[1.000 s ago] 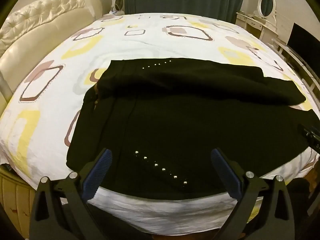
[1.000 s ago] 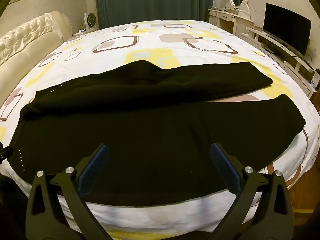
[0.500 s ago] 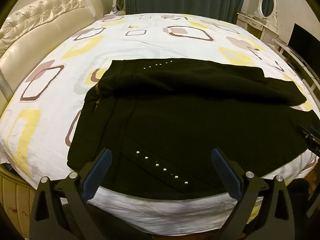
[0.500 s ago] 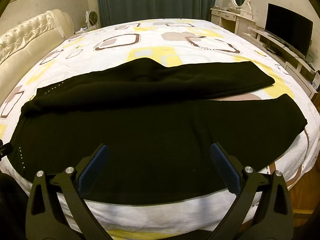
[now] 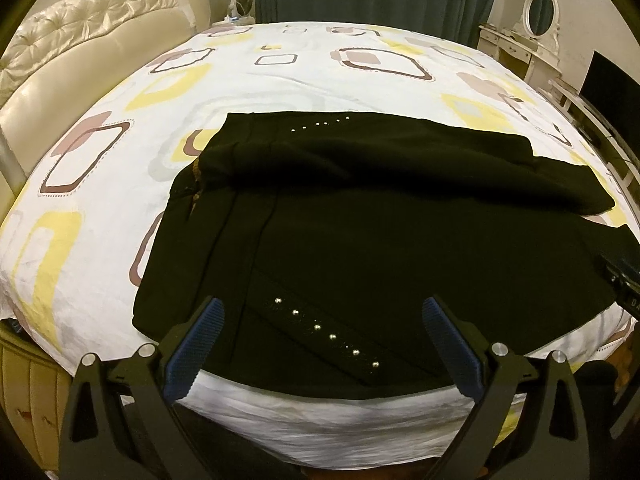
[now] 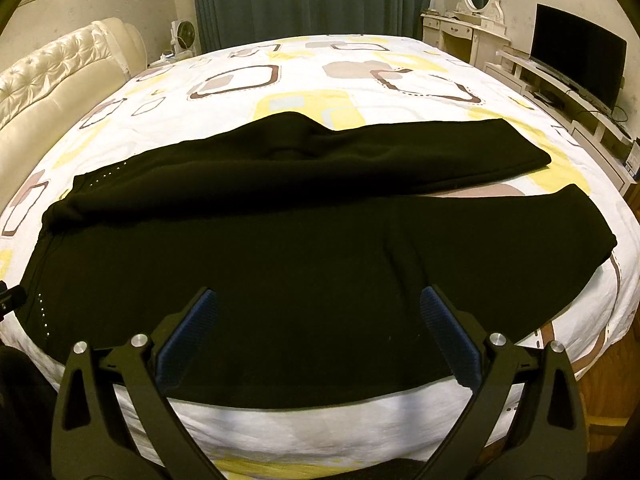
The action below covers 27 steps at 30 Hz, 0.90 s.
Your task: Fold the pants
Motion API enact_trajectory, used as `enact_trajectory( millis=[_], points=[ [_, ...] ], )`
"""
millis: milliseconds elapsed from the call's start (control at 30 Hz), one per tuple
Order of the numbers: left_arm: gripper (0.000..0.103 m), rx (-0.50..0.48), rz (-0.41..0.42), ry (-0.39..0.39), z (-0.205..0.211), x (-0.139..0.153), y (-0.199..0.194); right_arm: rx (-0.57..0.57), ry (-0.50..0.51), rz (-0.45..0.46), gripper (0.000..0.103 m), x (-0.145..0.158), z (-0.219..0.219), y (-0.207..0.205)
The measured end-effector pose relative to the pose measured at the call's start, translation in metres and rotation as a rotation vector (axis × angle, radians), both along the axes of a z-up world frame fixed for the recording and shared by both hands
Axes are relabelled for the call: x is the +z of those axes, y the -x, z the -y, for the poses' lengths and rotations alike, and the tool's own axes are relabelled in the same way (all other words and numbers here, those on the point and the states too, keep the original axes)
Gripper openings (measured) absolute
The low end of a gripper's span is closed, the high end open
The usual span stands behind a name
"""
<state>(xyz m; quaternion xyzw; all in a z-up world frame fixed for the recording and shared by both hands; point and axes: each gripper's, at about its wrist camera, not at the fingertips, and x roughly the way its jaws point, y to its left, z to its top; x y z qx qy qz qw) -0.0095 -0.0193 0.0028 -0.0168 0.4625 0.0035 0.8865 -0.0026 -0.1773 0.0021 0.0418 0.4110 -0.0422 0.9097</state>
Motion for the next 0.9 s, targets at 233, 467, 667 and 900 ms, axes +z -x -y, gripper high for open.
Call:
enact_trajectory(
  millis=[233,467,667,900],
  points=[
    [0.099,0.000,-0.001,0.001,-0.0003,0.0001,-0.0006,0.001,0.000,-0.001,0.101,-0.0001,-0.0002,0.0000],
    [0.099,0.004,-0.003,0.004,-0.0017,0.0008,-0.0009,0.001,0.001,-0.003,0.101,-0.0012,-0.0007,0.0002],
    [0.099,0.002,-0.001,0.000,-0.0018,0.0010,-0.0008,0.001,0.000,-0.004,0.101,-0.0016,-0.0010,0.0000],
    [0.099,0.002,-0.001,0.002,-0.0020,0.0009,-0.0009,0.001,-0.001,-0.004,0.101,-0.0029,-0.0018,0.0004]
  ],
)
